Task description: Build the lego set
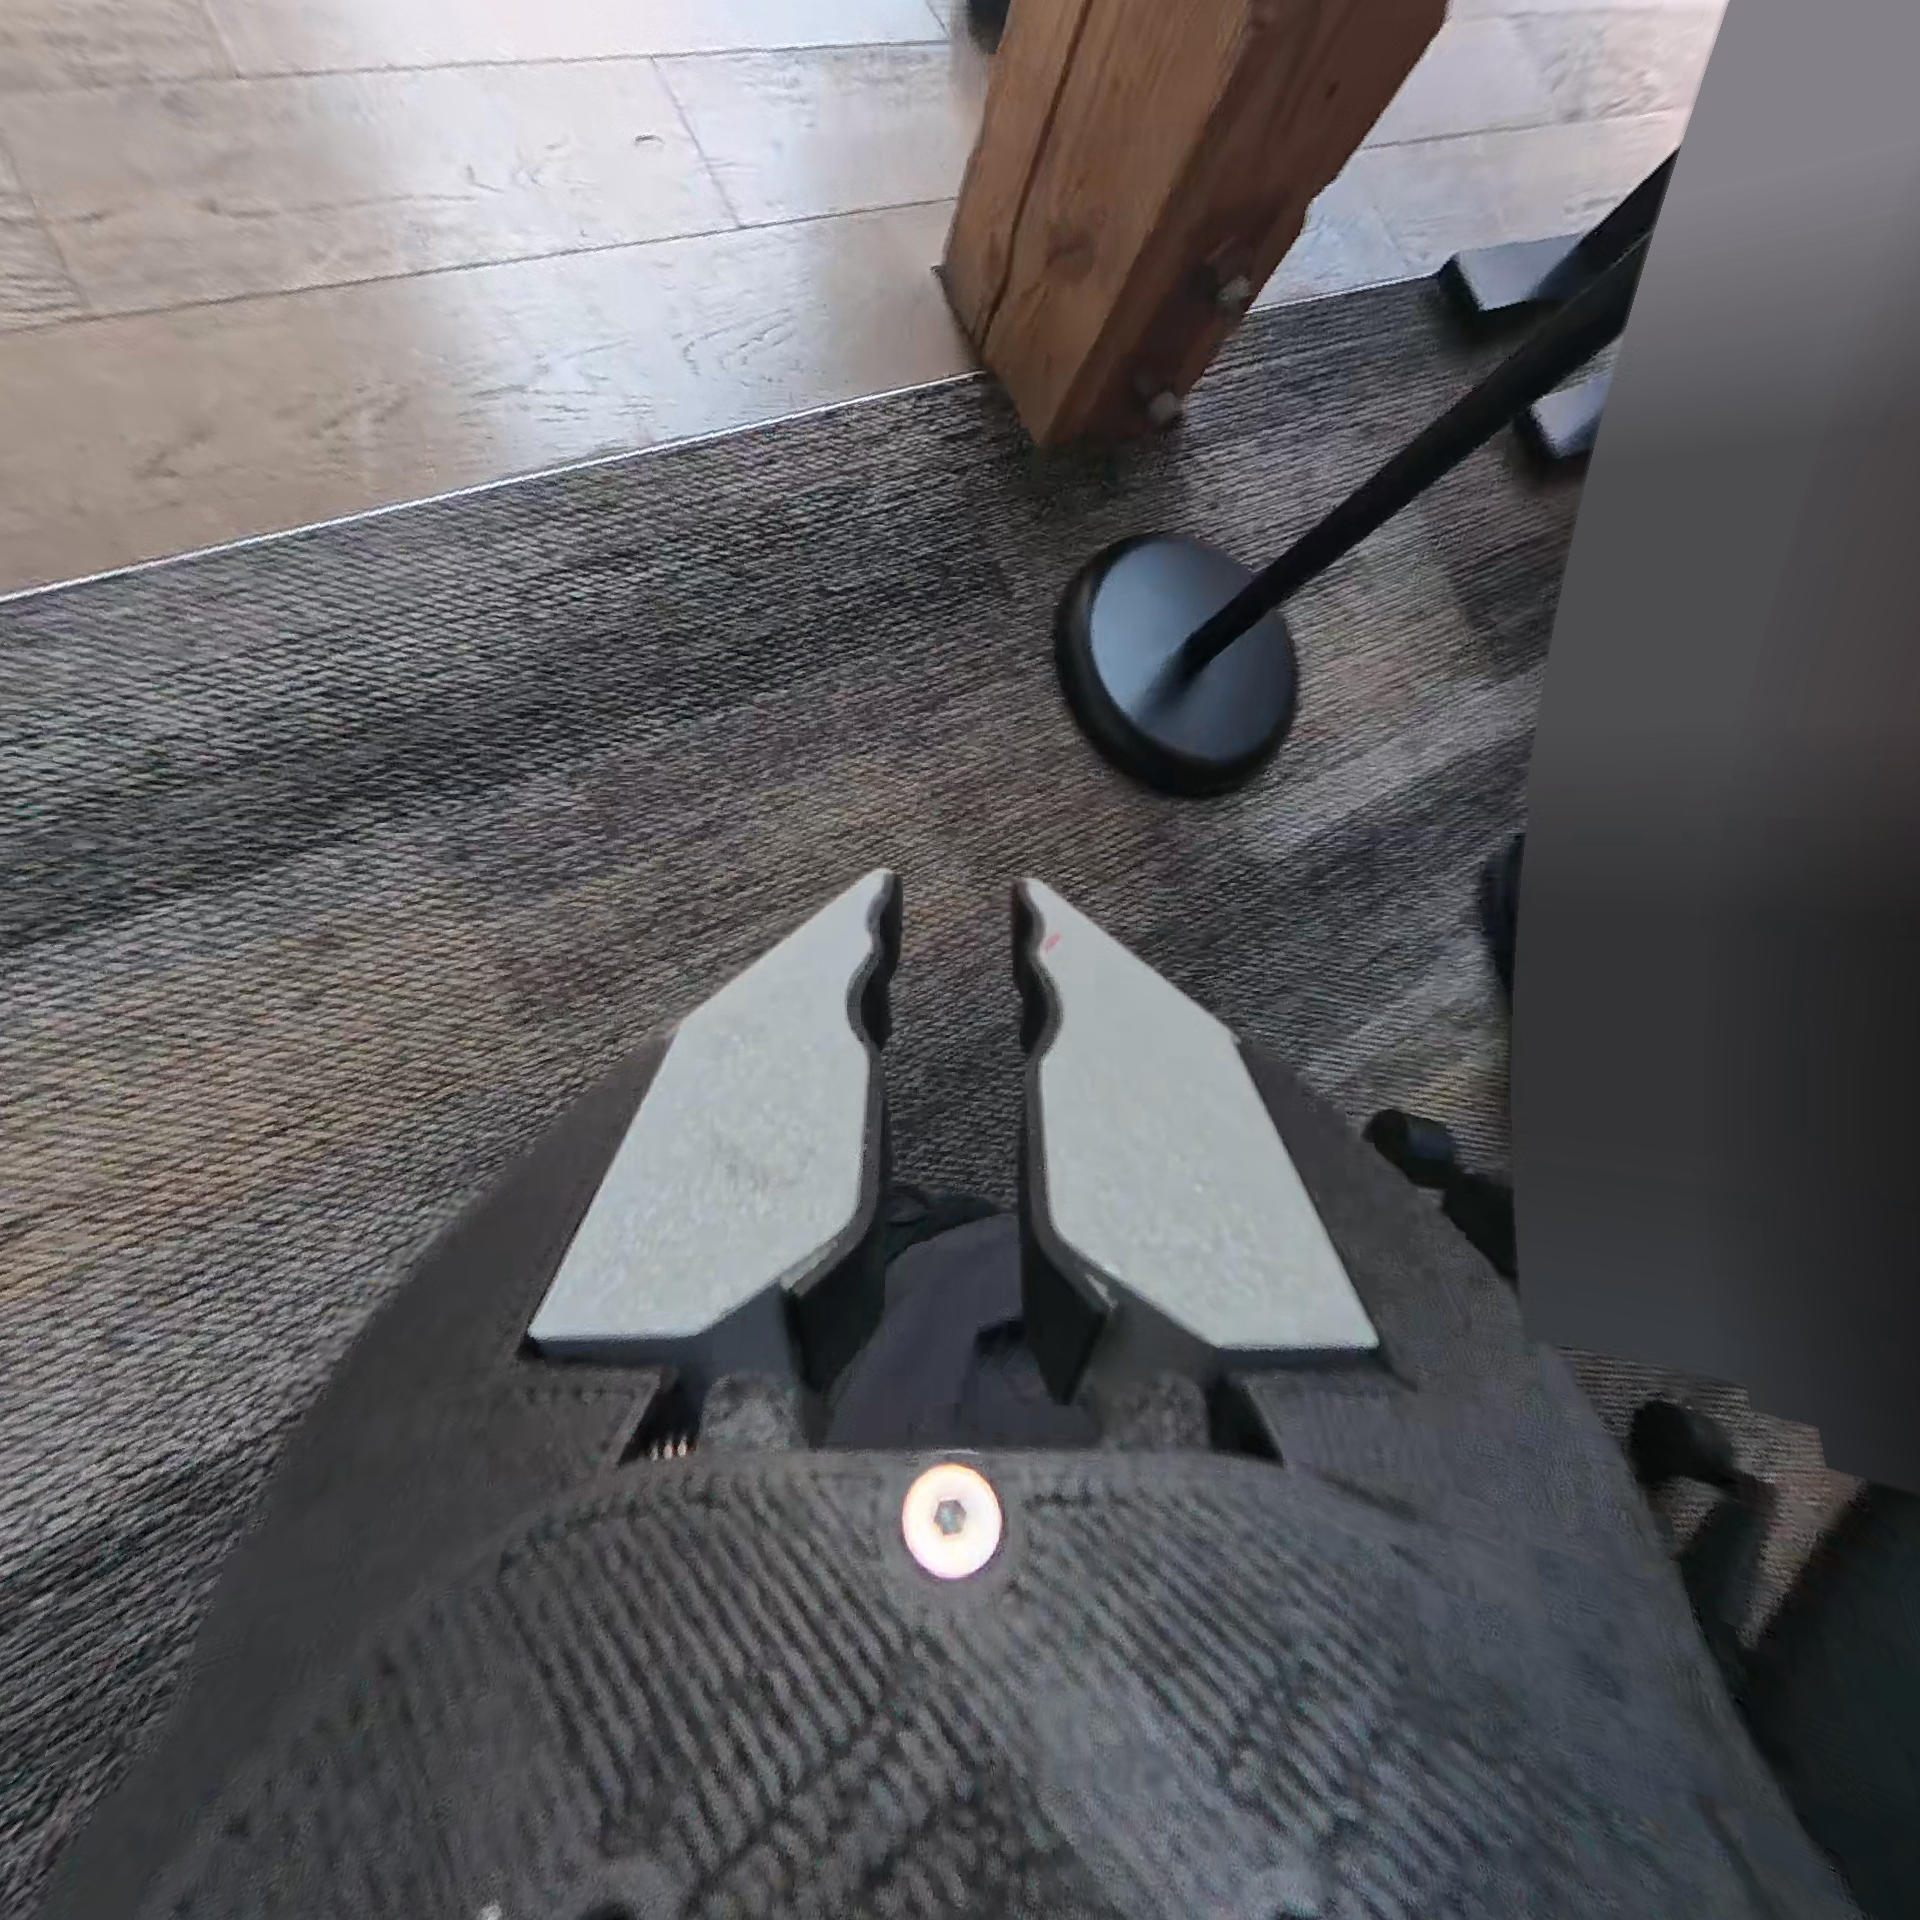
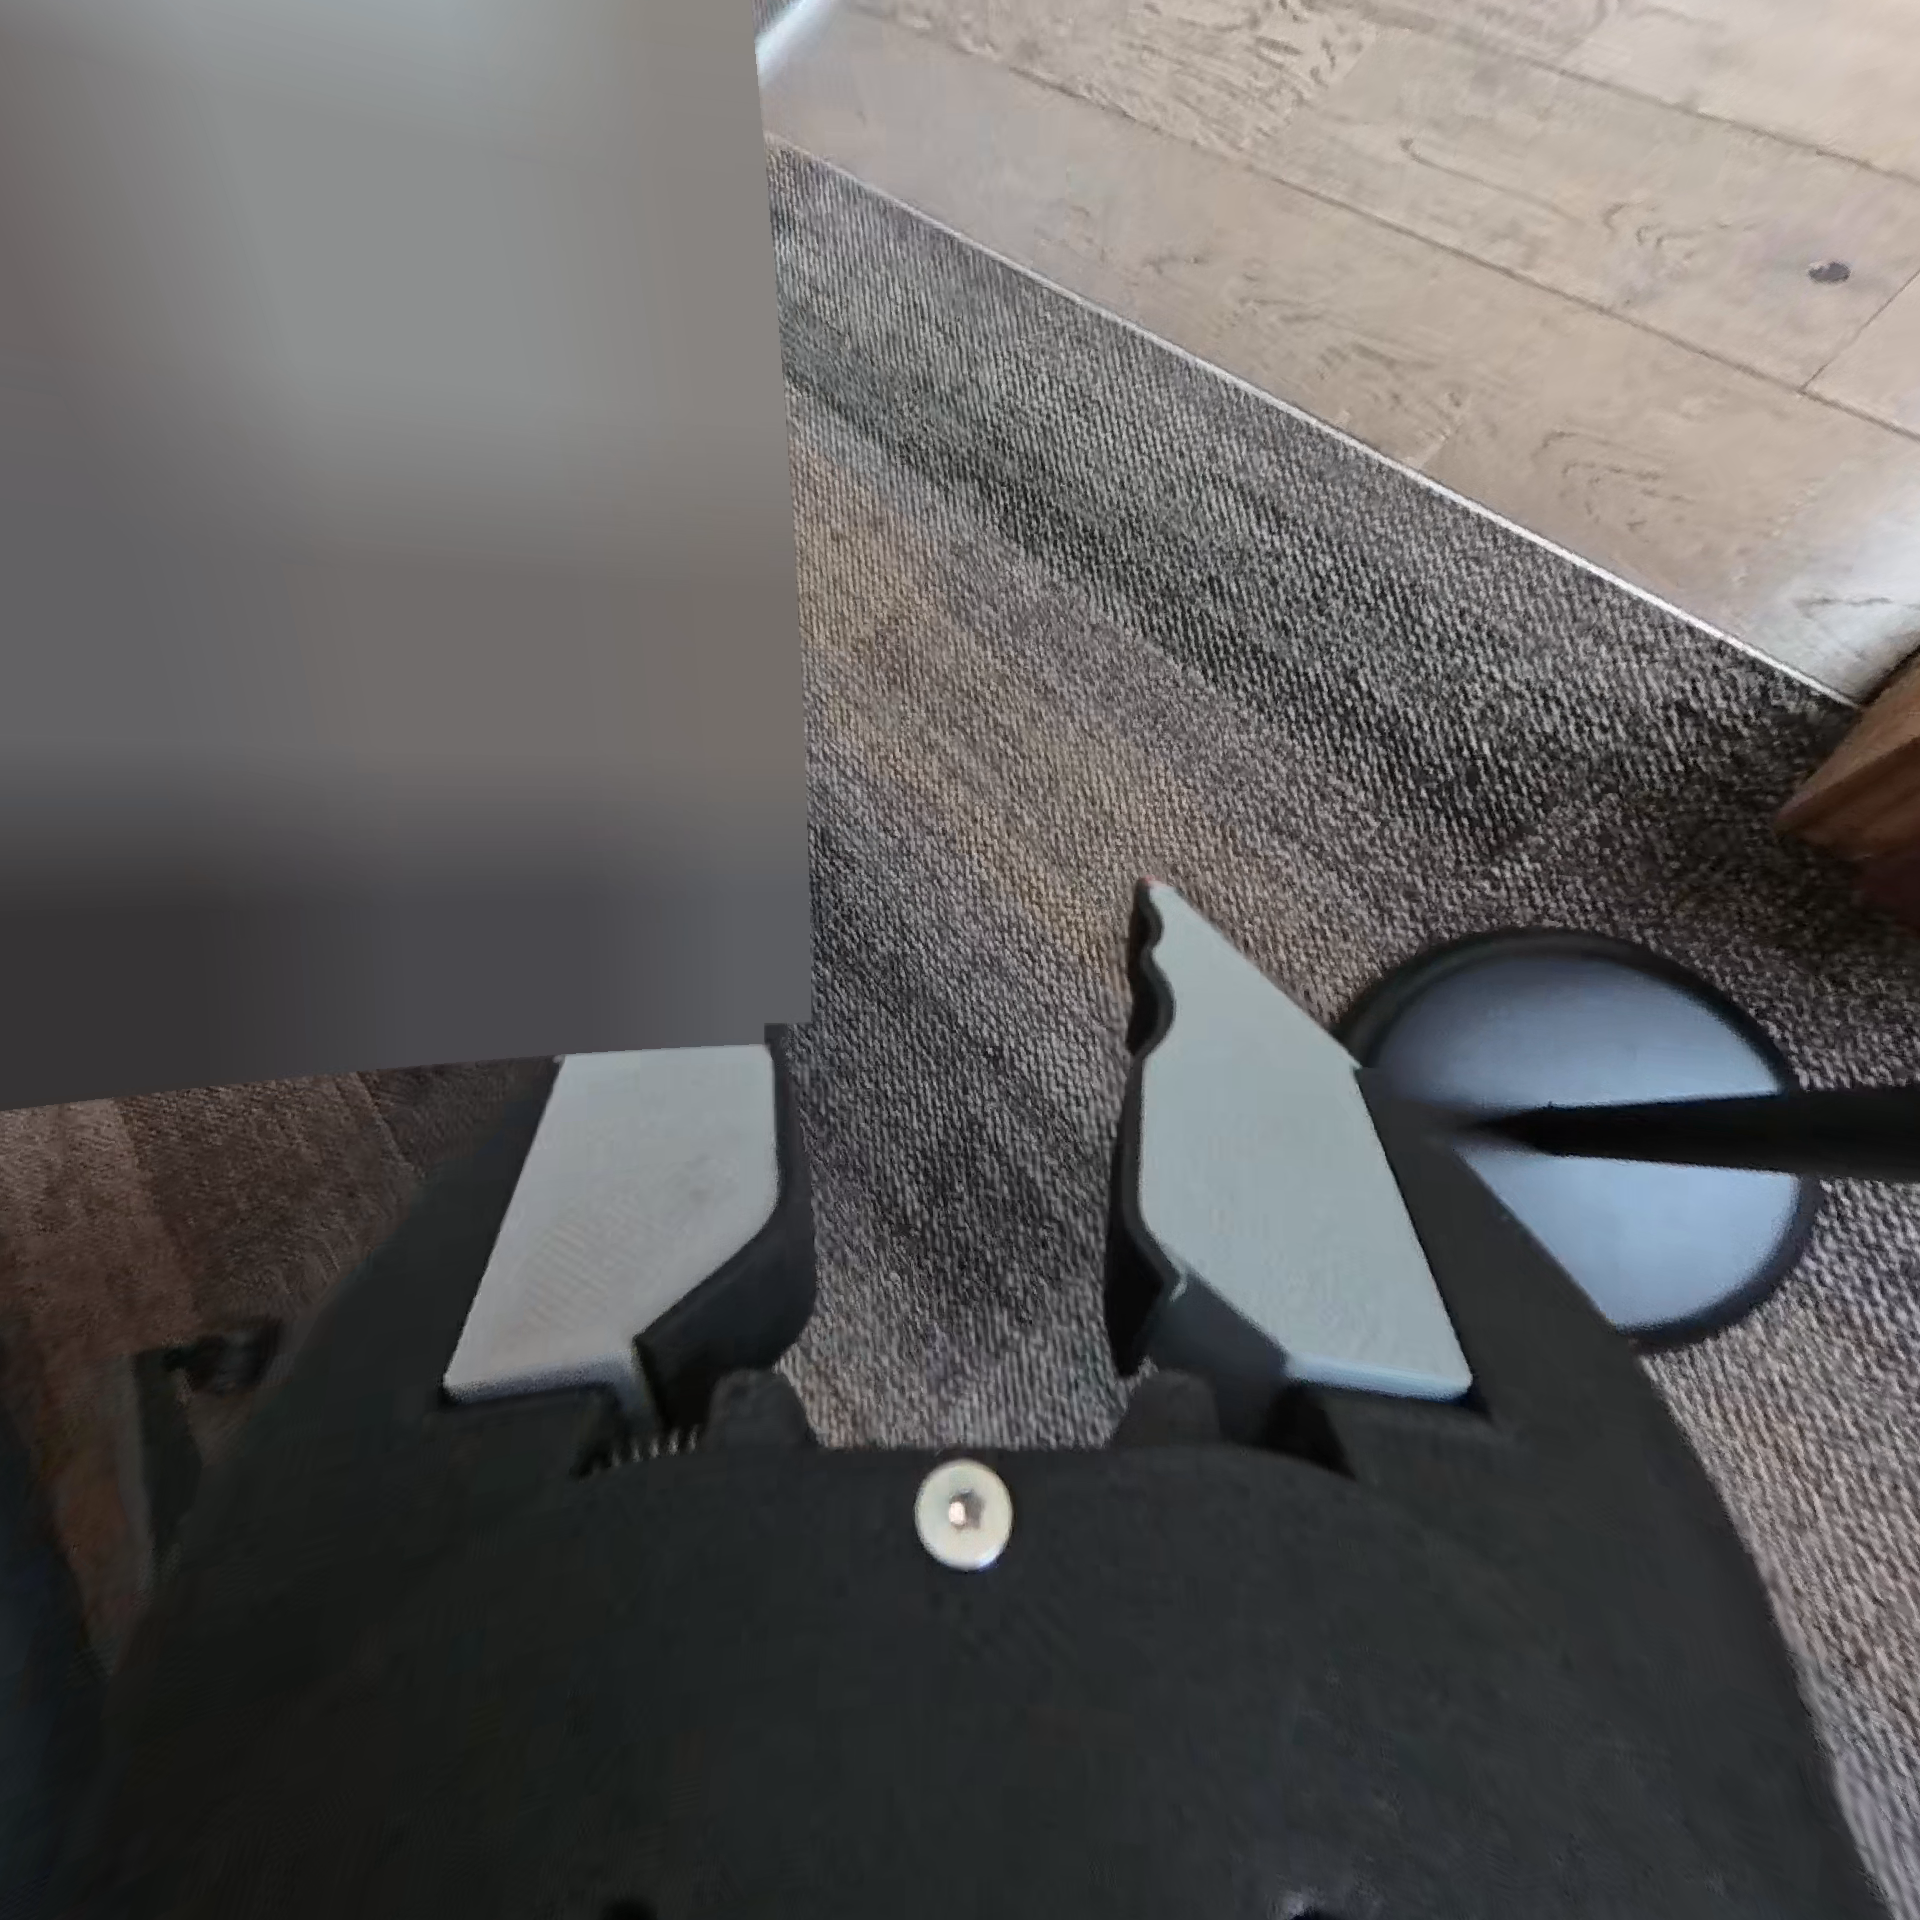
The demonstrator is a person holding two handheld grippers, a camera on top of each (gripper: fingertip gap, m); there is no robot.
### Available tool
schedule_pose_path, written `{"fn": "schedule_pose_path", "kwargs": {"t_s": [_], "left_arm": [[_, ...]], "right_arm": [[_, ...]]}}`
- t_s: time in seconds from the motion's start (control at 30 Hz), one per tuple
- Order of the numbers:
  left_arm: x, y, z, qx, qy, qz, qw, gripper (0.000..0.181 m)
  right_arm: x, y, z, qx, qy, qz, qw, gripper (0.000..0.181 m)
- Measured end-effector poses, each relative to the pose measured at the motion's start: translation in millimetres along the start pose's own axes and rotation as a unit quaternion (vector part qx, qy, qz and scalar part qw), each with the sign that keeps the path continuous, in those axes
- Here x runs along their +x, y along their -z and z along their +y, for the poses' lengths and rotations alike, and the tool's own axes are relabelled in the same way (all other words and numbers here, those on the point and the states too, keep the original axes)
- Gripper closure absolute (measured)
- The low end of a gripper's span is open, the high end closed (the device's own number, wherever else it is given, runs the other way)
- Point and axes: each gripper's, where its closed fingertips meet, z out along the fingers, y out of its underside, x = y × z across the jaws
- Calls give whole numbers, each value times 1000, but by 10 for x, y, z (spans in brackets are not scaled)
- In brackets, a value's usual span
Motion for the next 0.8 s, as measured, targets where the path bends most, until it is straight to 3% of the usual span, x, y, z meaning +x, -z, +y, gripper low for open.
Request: {"fn": "schedule_pose_path", "kwargs": {"t_s": [0.03, 0.13, 0.27, 0.53, 0.7, 0.77, 0.8], "left_arm": [[39, -17, -30, 2, 0, 8, 1000, 163], [125, -62, 20, -17, 4, 23, 1000, 165], [246, -129, 216, -67, -3, 41, 997, 165], [212, -186, 189, -65, -72, 11, 995, 181], [207, -303, 263, -87, -139, -46, 985, 181], [268, -330, 176, -74, -145, -58, 985, 181], [320, -344, 110, -66, -150, -65, 984, 181]], "right_arm": [[-15, 9, -67, 13, 0, -3, 1000, 118], [-67, -2, -264, 48, 9, -8, 999, 117], [-231, -151, -183, 36, 50, -7, 998, 117], [-380, -425, -269, 23, 135, 39, 990, 119], [-491, -211, -195, 3, 166, 48, 985, 145], [-517, -30, -89, -22, 200, 49, 978, 181], [-466, 77, -40, -36, 211, 66, 974, 181]]}}
